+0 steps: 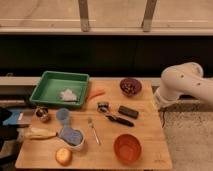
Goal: Place eraser in plastic cup
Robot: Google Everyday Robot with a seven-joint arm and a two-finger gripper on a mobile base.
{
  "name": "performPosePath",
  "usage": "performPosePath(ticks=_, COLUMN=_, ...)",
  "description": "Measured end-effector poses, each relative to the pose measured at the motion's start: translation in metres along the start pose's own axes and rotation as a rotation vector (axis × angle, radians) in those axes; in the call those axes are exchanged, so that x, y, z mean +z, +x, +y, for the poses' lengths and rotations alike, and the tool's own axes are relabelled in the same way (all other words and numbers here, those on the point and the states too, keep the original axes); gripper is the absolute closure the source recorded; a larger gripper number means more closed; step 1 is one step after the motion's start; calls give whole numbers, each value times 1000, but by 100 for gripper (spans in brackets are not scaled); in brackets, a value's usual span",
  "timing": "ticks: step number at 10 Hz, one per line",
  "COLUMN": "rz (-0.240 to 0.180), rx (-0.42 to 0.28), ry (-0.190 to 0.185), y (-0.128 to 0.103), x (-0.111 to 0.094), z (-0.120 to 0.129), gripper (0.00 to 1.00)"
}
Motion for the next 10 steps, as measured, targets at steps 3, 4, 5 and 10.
performPosePath(ticks=3, rz=-41, rx=-297, ry=-15, y=-37, x=-3, z=44, gripper=38)
performPosePath(ticks=4, rz=-51, rx=-358, ry=-13, y=-43, x=-4, z=52, gripper=38)
performPosePath(ticks=5, rz=-57, rx=-392, ry=-13, y=-46, x=-5, z=57, gripper=38)
performPosePath(ticks=10, rz=-42, rx=-461, ry=-46, y=-54, x=14, z=72, gripper=38)
